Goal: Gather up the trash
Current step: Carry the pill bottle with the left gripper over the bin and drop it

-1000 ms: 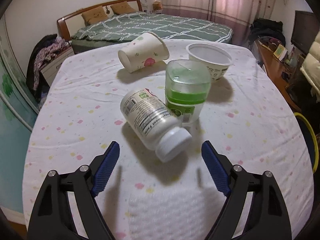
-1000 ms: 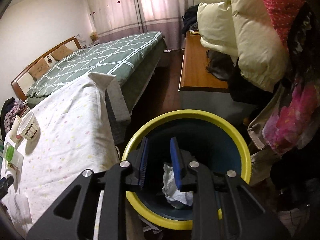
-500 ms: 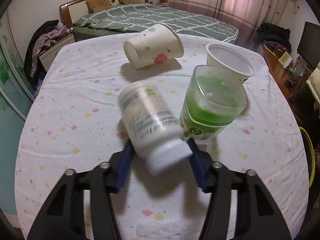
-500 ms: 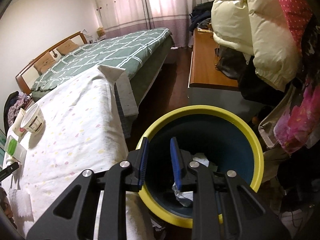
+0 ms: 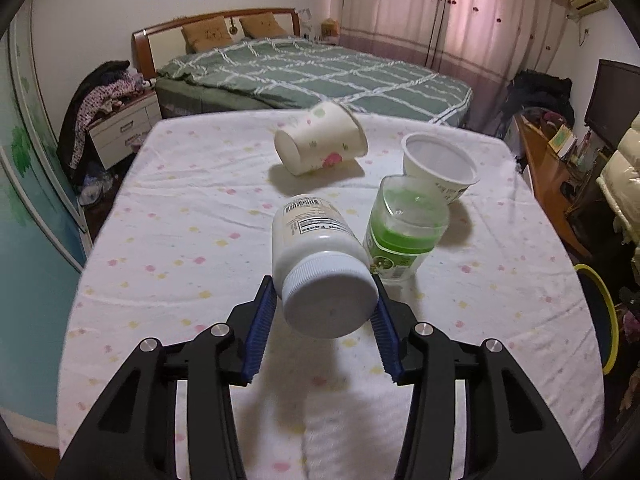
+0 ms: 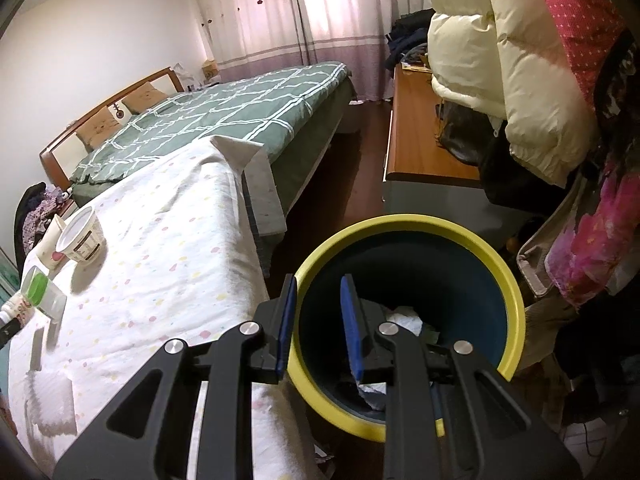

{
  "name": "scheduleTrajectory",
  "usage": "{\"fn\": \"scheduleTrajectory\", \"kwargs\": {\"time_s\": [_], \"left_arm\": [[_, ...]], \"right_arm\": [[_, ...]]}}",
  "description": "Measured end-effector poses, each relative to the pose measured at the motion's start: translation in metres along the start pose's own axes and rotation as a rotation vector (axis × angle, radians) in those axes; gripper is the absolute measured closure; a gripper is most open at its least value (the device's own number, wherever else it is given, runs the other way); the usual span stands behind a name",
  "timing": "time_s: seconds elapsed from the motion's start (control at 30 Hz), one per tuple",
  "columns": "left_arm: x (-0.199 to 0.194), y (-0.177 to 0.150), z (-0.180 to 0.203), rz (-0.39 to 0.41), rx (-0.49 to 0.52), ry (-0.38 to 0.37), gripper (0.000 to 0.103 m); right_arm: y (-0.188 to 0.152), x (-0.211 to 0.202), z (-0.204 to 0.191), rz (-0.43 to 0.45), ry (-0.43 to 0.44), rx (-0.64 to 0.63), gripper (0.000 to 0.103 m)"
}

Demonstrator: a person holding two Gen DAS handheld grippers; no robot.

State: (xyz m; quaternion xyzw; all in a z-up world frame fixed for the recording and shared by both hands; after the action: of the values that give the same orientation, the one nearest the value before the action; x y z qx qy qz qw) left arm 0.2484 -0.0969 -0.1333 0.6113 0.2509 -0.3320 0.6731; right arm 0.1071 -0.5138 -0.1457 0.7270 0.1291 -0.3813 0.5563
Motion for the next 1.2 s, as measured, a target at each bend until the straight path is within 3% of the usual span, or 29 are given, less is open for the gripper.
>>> {"fn": "scheduleTrajectory", "kwargs": {"time_s": [0.27,0.47,0.8,1.2], "left_arm": [[-0.059,-0.004,0.007,0.07,0.044,-0.047,0.057],[-0.095,-0.008,0.045,0.105,0.114,-0.136,0.057],[-0.095,-0.02,0.17,0.054,0.287,-0.327,0.057],[-0.053,-0.065,0.336,-0.085,0.508,-0.497,0.057]], "right_arm": [[-0.002,-0.012,-0.007,0.018,0.025,-0.014,0.081],[-0.004,-0.021,-0.002,0.031,0.015,-0.02,0.081],[-0.017,-0.033,0.037,0.041,-0.024,0.022,0.081],[-0.038,-0.044,0.102,0.044,-0.085,0.106,0.081]]}}
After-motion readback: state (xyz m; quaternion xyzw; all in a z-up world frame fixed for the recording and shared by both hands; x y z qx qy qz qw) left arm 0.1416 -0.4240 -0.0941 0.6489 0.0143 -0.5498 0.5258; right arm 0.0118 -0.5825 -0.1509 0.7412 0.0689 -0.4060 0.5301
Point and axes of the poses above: each gripper's, at about its wrist camera, not at the fingertips, and x roughly the way its jaws point, z to its right, y to its top, the point moved 5 cm from there along x, roughly the way its jaws point, and after that the axes turned 6 degrees about -x, right-handed, at the moved point
